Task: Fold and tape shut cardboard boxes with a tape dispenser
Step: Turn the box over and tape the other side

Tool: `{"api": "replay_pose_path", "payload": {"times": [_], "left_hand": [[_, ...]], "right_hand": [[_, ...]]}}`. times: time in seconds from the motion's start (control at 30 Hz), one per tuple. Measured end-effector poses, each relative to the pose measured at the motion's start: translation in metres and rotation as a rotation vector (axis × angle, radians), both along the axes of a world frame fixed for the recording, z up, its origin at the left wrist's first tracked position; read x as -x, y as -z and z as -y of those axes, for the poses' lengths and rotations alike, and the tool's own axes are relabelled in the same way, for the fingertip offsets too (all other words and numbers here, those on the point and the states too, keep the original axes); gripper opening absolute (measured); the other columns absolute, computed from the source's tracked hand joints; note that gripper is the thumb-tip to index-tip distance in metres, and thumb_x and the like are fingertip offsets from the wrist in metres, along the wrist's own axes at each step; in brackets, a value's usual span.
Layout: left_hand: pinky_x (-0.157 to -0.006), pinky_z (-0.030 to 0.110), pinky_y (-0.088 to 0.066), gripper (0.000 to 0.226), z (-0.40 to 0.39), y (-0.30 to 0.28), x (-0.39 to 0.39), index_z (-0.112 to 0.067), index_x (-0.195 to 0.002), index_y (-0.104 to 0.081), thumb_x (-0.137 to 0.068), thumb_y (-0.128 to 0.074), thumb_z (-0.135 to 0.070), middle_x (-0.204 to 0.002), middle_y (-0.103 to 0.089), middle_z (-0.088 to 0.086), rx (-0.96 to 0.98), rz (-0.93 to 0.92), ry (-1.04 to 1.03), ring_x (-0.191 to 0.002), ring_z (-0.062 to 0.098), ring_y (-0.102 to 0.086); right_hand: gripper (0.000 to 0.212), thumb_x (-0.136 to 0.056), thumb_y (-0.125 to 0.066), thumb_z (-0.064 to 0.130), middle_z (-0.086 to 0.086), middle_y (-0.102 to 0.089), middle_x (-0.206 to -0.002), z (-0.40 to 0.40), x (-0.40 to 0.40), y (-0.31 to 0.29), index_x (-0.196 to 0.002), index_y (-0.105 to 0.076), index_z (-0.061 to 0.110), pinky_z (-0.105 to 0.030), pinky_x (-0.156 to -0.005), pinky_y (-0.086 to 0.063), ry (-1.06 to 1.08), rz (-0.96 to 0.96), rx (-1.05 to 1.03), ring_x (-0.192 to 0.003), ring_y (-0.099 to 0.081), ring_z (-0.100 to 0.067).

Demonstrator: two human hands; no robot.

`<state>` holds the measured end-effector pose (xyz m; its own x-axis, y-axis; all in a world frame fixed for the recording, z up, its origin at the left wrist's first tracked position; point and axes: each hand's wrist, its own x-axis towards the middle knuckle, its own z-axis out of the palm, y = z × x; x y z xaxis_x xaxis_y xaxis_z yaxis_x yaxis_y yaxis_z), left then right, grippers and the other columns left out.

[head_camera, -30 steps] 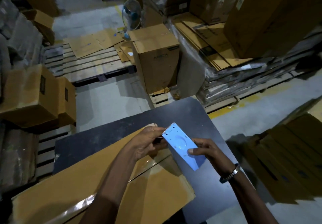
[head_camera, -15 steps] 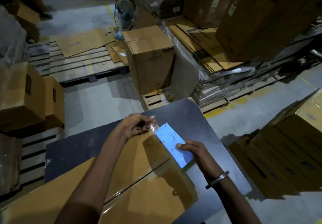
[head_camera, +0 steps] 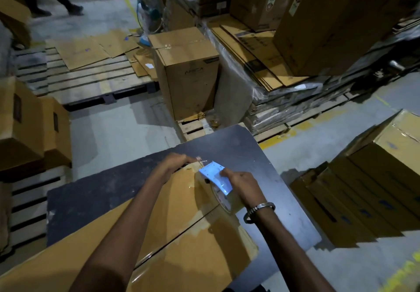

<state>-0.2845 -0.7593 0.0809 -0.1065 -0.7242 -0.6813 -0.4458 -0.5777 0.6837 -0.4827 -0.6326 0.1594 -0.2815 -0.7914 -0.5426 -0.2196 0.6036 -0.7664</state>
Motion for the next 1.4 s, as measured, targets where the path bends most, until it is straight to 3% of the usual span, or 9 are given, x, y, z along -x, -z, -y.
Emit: {"api": "replay_pose_path", "payload": {"times": [0.13, 0.23, 0.33, 0.43, 0.77, 0.87, 1.0, 1.17, 1.4], "left_hand": [[-0.083, 0.032, -0.053, 0.031, 0.000, 0.005, -0.005, -0.031, -0.096, -0.073, -0.081, -0.084, -0.056, -0.097, -0.068, -0.008, 0.250, 0.349, 0.108, -0.101, 0.017, -0.067], [-0.080, 0.036, -0.059, 0.031, -0.012, -0.001, 0.003, -0.025, -0.094, -0.083, -0.095, -0.072, -0.054, -0.086, -0.077, -0.013, 0.456, 0.208, 0.003, -0.088, 0.011, -0.074], [-0.080, 0.034, -0.063, 0.034, -0.028, -0.003, 0.009, -0.033, -0.095, -0.086, -0.087, -0.075, -0.065, -0.086, -0.080, -0.016, 0.469, 0.158, 0.155, -0.081, 0.002, -0.074], [-0.077, 0.037, -0.066, 0.028, -0.035, 0.006, 0.008, -0.035, -0.094, -0.086, -0.083, -0.080, -0.061, -0.083, -0.078, -0.021, 0.524, 0.147, 0.060, -0.078, -0.002, -0.073], [-0.071, 0.041, -0.062, 0.057, -0.048, 0.006, 0.015, -0.038, -0.095, -0.084, -0.078, -0.059, -0.087, -0.088, -0.080, -0.013, 0.703, 0.407, 0.029, -0.081, 0.014, -0.074], [-0.077, 0.044, -0.062, 0.053, -0.056, -0.004, 0.028, -0.029, -0.107, -0.082, -0.091, -0.059, -0.074, -0.096, -0.080, -0.002, 0.708, 0.539, 0.085, -0.090, 0.024, -0.074], [-0.093, 0.046, -0.054, 0.057, -0.059, -0.020, 0.062, -0.015, -0.137, -0.066, -0.105, -0.051, -0.059, -0.132, -0.070, 0.010, 0.830, 0.645, 0.176, -0.121, 0.033, -0.066], [-0.088, 0.046, -0.049, 0.067, -0.068, -0.010, 0.091, -0.012, -0.117, -0.072, -0.109, -0.025, -0.059, -0.118, -0.072, 0.015, 0.853, 0.907, 0.388, -0.110, 0.034, -0.065], [-0.098, 0.050, -0.048, 0.056, -0.063, 0.004, 0.092, -0.009, -0.125, -0.068, -0.112, -0.027, -0.046, -0.131, -0.067, 0.017, 0.862, 0.965, 0.408, -0.126, 0.032, -0.057]], "right_hand": [[0.046, -0.089, -0.070, 0.044, 0.004, -0.040, -0.058, 0.001, -0.003, 0.002, -0.061, -0.043, 0.020, -0.029, -0.054, -0.027, -0.070, -0.120, 0.023, -0.050, -0.035, -0.012], [0.048, -0.089, -0.070, 0.044, 0.004, -0.035, -0.058, 0.001, -0.006, 0.004, -0.062, -0.038, 0.020, -0.030, -0.052, -0.024, -0.092, -0.163, 0.043, -0.046, -0.030, -0.011], [0.044, -0.090, -0.068, 0.048, 0.001, -0.040, -0.060, 0.005, -0.005, 0.002, -0.067, -0.045, 0.017, -0.031, -0.053, -0.026, -0.126, -0.203, 0.006, -0.051, -0.036, -0.015], [0.043, -0.093, -0.063, 0.051, -0.002, -0.051, -0.066, 0.009, -0.004, -0.006, -0.074, -0.056, 0.013, -0.030, -0.055, -0.031, -0.175, -0.229, -0.052, -0.058, -0.046, -0.018], [0.051, -0.091, -0.067, 0.056, -0.003, -0.052, -0.064, -0.047, 0.027, -0.008, -0.064, -0.050, 0.016, -0.033, -0.058, -0.032, -0.213, -0.219, -0.157, -0.061, -0.047, -0.022], [0.048, -0.091, -0.067, 0.056, -0.004, -0.056, -0.072, -0.046, 0.030, -0.006, -0.073, -0.056, 0.013, -0.032, -0.059, -0.034, -0.201, -0.229, -0.165, -0.064, -0.050, -0.023], [0.044, -0.092, -0.068, 0.050, -0.006, -0.054, -0.070, -0.039, 0.029, -0.011, -0.076, -0.058, 0.010, -0.034, -0.063, -0.034, -0.176, -0.160, -0.149, -0.065, -0.048, -0.025], [0.047, -0.095, -0.064, 0.052, -0.009, -0.056, -0.076, -0.060, 0.033, -0.016, -0.078, -0.059, 0.008, -0.035, -0.063, -0.035, -0.188, -0.186, -0.142, -0.067, -0.050, -0.027], [0.055, -0.092, -0.062, 0.059, -0.007, -0.068, -0.085, -0.140, 0.056, -0.006, -0.089, -0.068, 0.004, -0.035, -0.065, -0.044, -0.122, -0.218, -0.179, -0.079, -0.065, -0.026]]}}
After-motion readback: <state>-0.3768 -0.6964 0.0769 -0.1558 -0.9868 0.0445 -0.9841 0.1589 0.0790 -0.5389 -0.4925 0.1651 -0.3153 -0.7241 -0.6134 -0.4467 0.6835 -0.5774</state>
